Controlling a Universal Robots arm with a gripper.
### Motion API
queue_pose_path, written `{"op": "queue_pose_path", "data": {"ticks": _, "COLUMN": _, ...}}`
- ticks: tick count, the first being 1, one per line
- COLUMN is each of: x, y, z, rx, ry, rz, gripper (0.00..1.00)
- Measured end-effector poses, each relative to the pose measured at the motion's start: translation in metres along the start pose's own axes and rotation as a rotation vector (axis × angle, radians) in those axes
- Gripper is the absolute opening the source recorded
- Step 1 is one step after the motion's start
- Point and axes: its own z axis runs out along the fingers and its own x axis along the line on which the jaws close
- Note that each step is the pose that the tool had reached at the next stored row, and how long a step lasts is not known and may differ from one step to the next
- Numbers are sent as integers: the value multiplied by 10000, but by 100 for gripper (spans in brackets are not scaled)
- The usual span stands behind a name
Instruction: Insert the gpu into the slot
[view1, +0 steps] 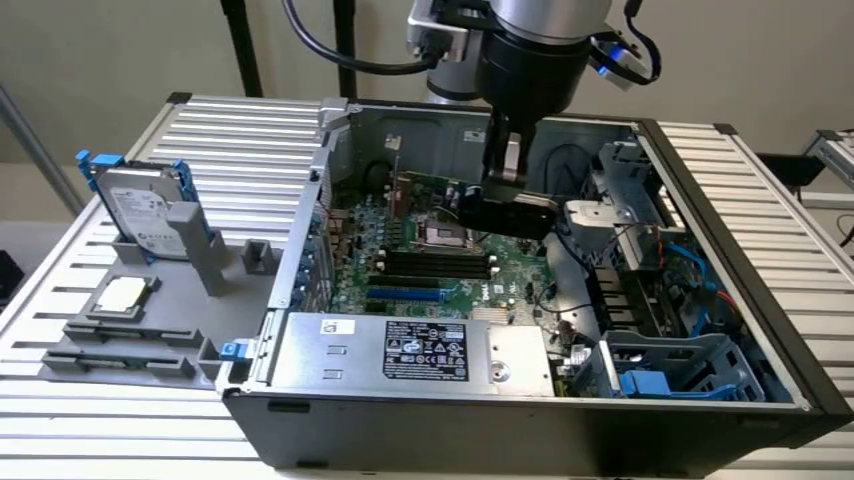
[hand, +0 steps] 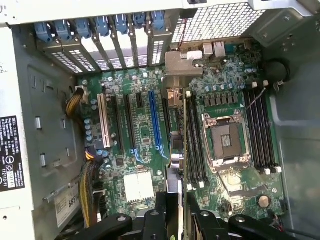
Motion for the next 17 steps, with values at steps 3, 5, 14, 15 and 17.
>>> {"op": "queue_pose_path", "data": {"ticks": 3, "x": 6, "y": 10, "z": 54, "rx": -34, "ry": -6, "rz": -365, "gripper": 26}}
{"op": "queue_pose_path", "data": {"ticks": 5, "x": 13, "y": 32, "z": 90, "rx": -49, "ry": -7, "rz": -522, "gripper": 26}}
{"op": "queue_pose_path", "data": {"ticks": 14, "x": 59, "y": 239, "z": 257, "rx": -70, "ry": -1, "rz": -766, "gripper": 26}}
{"op": "queue_pose_path", "data": {"ticks": 15, "x": 65, "y": 258, "z": 277, "rx": -73, "ry": 0, "rz": -796, "gripper": 26}}
{"op": "queue_pose_path", "data": {"ticks": 17, "x": 74, "y": 293, "z": 313, "rx": -78, "ry": 2, "rz": -847, "gripper": 26}}
